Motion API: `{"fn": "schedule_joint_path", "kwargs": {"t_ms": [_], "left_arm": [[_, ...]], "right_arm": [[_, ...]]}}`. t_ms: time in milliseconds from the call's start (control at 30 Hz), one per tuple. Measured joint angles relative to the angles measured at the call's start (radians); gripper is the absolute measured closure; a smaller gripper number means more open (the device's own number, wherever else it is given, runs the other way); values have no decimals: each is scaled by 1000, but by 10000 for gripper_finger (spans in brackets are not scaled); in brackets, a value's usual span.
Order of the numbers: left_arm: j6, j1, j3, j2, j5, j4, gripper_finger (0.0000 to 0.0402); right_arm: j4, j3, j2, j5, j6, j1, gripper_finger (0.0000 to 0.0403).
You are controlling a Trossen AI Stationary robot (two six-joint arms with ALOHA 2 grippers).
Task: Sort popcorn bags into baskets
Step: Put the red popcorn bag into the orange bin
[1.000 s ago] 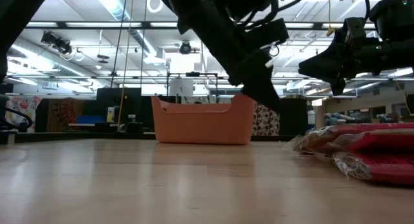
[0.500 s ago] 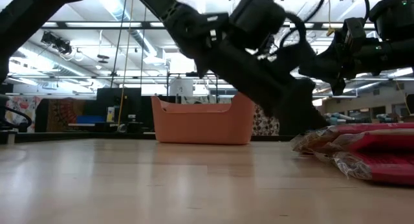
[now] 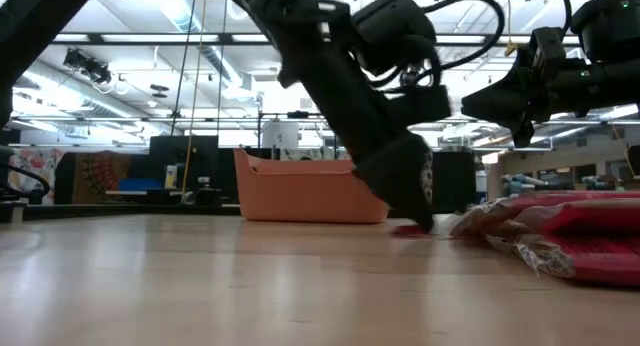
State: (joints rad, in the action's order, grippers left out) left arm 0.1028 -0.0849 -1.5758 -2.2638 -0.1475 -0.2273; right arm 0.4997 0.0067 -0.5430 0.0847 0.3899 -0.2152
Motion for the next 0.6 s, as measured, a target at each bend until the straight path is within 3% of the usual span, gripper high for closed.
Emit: {"fn": "schedule_joint_path", "kwargs": {"t_ms": [367, 600], "left_arm": [[-135, 12, 7, 130, 9, -683, 251], [-148, 10, 7, 243, 9, -856, 251]], "right_arm": [[1, 0, 0, 0, 0, 0, 313], [1, 0, 0, 0, 0, 0, 313]]}}
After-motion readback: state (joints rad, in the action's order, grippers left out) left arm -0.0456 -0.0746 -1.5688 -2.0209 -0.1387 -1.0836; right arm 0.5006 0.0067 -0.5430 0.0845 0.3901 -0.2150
